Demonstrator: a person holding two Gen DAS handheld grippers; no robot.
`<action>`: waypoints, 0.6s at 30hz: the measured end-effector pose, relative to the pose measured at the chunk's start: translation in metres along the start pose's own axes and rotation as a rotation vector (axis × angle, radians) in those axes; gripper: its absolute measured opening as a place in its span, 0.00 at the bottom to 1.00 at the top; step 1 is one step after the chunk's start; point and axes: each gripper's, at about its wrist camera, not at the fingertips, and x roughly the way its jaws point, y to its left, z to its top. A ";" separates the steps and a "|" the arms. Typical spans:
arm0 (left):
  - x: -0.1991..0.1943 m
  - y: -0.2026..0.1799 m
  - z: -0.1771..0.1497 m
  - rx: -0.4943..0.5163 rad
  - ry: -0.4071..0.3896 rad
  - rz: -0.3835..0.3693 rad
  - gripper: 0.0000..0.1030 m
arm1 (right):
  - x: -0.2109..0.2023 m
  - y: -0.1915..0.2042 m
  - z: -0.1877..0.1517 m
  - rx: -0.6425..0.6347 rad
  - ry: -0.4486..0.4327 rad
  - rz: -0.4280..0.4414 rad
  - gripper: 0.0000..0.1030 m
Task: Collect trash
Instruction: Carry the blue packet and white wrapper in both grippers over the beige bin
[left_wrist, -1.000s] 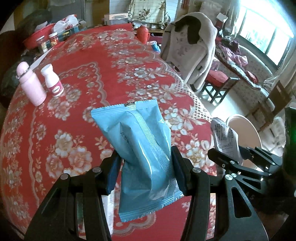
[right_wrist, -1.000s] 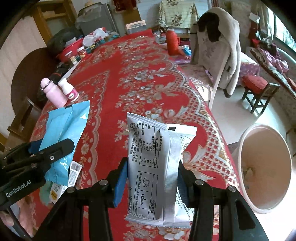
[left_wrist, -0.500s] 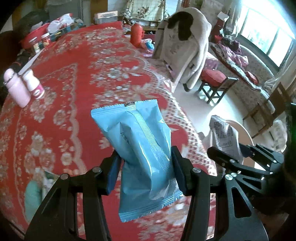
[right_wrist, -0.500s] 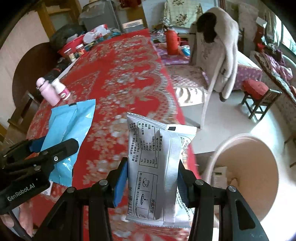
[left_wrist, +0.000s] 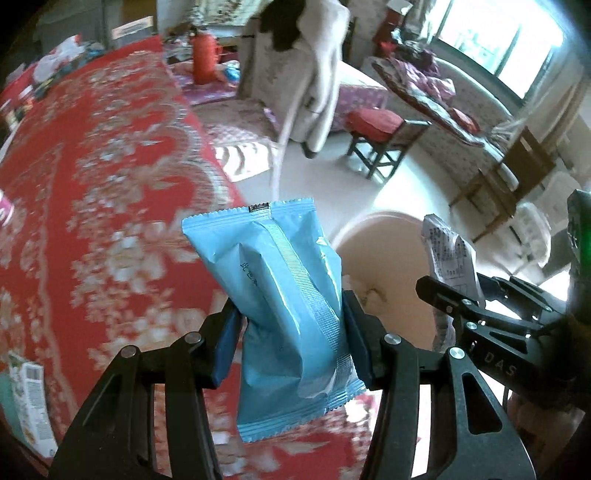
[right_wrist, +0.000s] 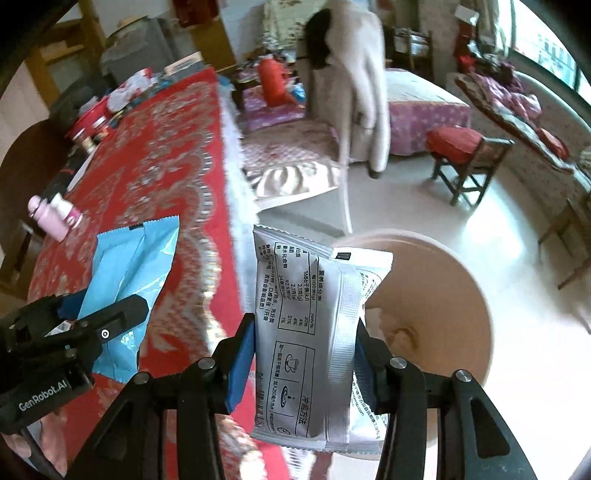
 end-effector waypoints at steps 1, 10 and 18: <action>0.003 -0.007 0.001 0.005 0.004 -0.006 0.49 | -0.001 -0.008 -0.001 0.009 0.001 -0.007 0.46; 0.035 -0.052 0.002 0.046 0.051 -0.045 0.49 | -0.005 -0.065 -0.014 0.086 0.018 -0.040 0.46; 0.054 -0.067 0.004 0.063 0.080 -0.044 0.49 | 0.001 -0.091 -0.019 0.124 0.031 -0.045 0.46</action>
